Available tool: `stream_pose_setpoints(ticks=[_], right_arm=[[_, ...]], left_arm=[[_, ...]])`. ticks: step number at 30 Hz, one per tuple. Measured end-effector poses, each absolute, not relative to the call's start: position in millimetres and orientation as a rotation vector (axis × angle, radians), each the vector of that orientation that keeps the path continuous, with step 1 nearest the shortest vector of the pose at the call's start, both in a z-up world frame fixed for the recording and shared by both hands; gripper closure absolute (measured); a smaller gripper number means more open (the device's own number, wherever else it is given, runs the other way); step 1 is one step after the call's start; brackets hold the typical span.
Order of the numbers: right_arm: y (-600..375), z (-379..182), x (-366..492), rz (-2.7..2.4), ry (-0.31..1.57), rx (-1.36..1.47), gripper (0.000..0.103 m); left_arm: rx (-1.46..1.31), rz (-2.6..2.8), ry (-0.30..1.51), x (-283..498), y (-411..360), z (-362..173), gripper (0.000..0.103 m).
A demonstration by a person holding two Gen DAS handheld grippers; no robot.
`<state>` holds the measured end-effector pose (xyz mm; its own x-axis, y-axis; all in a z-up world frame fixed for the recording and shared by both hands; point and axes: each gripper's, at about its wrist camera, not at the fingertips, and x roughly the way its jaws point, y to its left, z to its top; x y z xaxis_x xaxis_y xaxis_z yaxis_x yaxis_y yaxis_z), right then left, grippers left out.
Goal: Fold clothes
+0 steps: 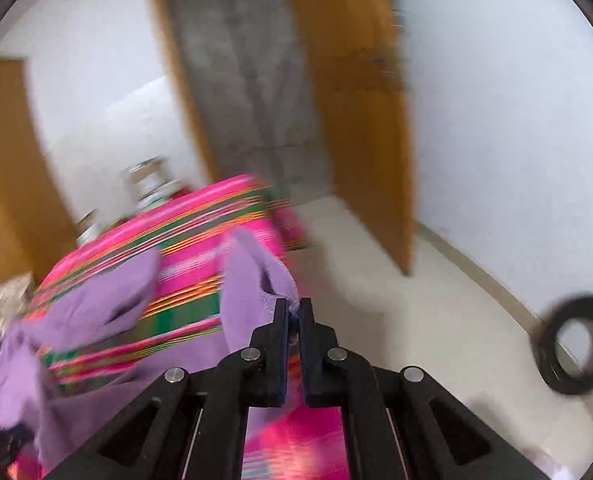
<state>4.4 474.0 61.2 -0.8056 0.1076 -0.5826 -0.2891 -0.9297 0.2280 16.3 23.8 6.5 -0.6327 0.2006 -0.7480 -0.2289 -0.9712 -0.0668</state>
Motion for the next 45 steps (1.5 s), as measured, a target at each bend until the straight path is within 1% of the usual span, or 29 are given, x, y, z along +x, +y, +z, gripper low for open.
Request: stream_pose_setpoints(ticks=[6, 8, 9, 10, 11, 12, 13, 15, 18, 21, 29, 30, 31, 32, 33, 34, 36, 44, 45], right_arm=[[487.7, 53.5, 22.6, 2.691, 0.500, -0.884, 0.095], [484.0, 48.4, 22.0, 2.704, 0.519, -0.923, 0.092], [482.9, 46.2, 22.0, 2.711, 0.530, -0.940, 0.086], [481.5, 43.3, 22.0, 2.717, 0.544, -0.962, 0.077], [480.4, 40.2, 23.1, 2.723, 0.564, -0.983, 0.074], [480.4, 36.3, 24.3, 2.727, 0.599, -1.005, 0.071], [480.9, 30.7, 24.5, 2.727, 0.649, -1.035, 0.071], [482.2, 20.2, 24.2, 2.723, 0.738, -1.094, 0.069], [479.7, 3.7, 23.8, 2.721, 0.836, -1.184, 0.067], [478.1, 2.8, 25.7, 2.738, 0.867, -1.176, 0.060], [473.2, 3.3, -4.0, 2.797, 0.854, -1.152, 0.061], [472.9, 4.0, -6.9, 2.807, 0.853, -1.144, 0.064], [472.8, 4.8, -9.4, 2.816, 0.853, -1.136, 0.073], [473.2, 5.8, -11.0, 2.822, 0.854, -1.128, 0.079], [474.0, 6.8, -12.5, 2.824, 0.856, -1.116, 0.088], [475.0, 7.8, -14.1, 2.825, 0.861, -1.101, 0.093], [477.2, 10.3, -15.7, 2.832, 0.870, -1.074, 0.096], [486.3, 32.1, -8.4, 2.868, 0.901, -0.959, 0.097], [486.4, 35.5, -7.0, 2.873, 0.896, -0.949, 0.097]], left_arm=[[-1.171, 2.617, 0.053, 19.0, 32.5, 10.2, 0.075], [-1.151, 2.607, 0.057, 23.2, 35.0, 12.5, 0.075], [-1.141, 2.602, 0.059, 25.4, 36.2, 13.6, 0.074], [-1.131, 2.597, 0.061, 27.5, 37.5, 14.7, 0.074], [-1.121, 2.592, 0.062, 29.7, 38.7, 15.8, 0.074], [-1.111, 2.587, 0.064, 31.8, 40.0, 16.9, 0.069], [-1.103, 2.584, 0.065, 33.8, 40.8, 17.3, 0.064], [-1.088, 2.577, 0.070, 37.8, 42.8, 17.7, 0.060], [-1.084, 2.547, 0.097, 41.2, 49.8, 16.0, 0.059], [-1.094, 2.523, 0.135, 41.3, 56.8, 11.3, 0.058], [-1.097, 2.522, 0.208, 36.1, 70.5, 2.8, 0.058], [-1.092, 2.521, 0.222, 35.9, 72.3, 2.3, 0.058], [-1.087, 2.517, 0.230, 35.7, 74.0, 2.5, 0.058], [-1.083, 2.512, 0.238, 35.5, 75.7, 2.7, 0.058], [-1.078, 2.508, 0.245, 35.3, 77.4, 2.9, 0.058], [-1.072, 2.497, 0.245, 35.3, 78.7, 3.5, 0.058], [-1.060, 2.476, 0.244, 35.3, 81.3, 4.6, 0.058], [-1.028, 2.368, 0.274, 42.2, 100.6, 2.9, 0.057], [-1.023, 2.365, 0.282, 43.8, 103.3, 2.7, 0.055]])
